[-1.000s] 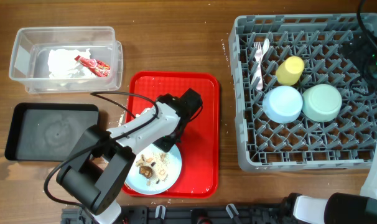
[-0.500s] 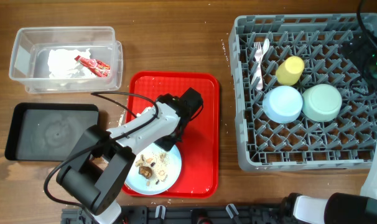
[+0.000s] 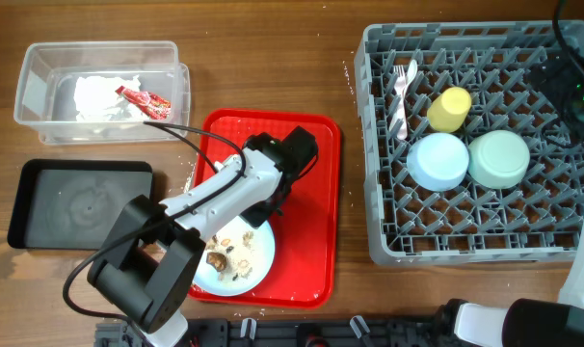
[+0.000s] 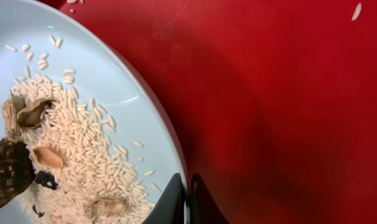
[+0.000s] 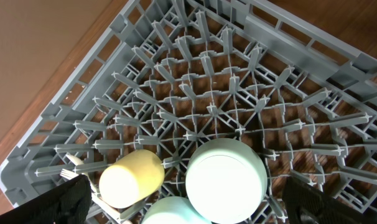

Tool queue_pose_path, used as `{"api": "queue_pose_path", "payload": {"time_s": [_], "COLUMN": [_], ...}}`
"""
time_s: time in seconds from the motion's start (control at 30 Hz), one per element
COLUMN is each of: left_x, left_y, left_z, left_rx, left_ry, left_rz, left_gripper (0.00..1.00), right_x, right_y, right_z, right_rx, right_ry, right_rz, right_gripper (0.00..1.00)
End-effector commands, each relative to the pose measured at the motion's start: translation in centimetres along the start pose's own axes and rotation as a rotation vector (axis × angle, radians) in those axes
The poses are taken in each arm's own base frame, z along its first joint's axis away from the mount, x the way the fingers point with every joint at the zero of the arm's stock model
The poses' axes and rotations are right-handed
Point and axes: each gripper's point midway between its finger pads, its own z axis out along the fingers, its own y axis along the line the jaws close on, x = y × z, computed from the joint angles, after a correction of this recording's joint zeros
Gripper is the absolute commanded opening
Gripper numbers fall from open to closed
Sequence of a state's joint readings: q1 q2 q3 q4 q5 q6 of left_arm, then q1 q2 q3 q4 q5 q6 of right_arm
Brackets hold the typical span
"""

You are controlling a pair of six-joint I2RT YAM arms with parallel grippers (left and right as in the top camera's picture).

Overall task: Sort waste into correct bins and load items into the dishwasher rack
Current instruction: 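Grip the plate rim with the left gripper and lift it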

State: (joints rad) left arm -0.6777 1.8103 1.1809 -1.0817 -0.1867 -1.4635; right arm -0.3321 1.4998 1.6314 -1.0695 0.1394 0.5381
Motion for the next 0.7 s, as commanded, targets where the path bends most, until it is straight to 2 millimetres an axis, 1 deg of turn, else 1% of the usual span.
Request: {"api": "queue_pose_path", "payload": {"time_s": [0.0, 0.1, 0.37, 0.67], "left_x": [-0.9, -1.0, -1.3, -1.3], "left_y": [-0.2, -0.4, -0.6, 0.0], "left_z": [-0.3, -0.5, -1.9, -2.1], "left_rx": [-0.002, 0.002, -0.004, -0.028], "left_ry": [-0.047, -0.048, -0.050, -0.048], "left_rz": [0.050, 0.099, 0.177, 0.208], "left_gripper": [0.04, 0.04, 0.04, 0.04], "right_x": [-0.1, -0.1, -0.1, -0.1], "right_y": [-0.4, -0.4, -0.4, -0.4], "right_z": [0.4, 0.4, 0.4, 0.4], "right_rx": [0.022, 0.022, 0.022, 0.022], "right_ry": [-0.002, -0.002, -0.002, -0.002], "right_rz": [0.013, 0.013, 0.013, 0.013], "right_gripper": [1.00, 1.00, 1.00, 1.00]}}
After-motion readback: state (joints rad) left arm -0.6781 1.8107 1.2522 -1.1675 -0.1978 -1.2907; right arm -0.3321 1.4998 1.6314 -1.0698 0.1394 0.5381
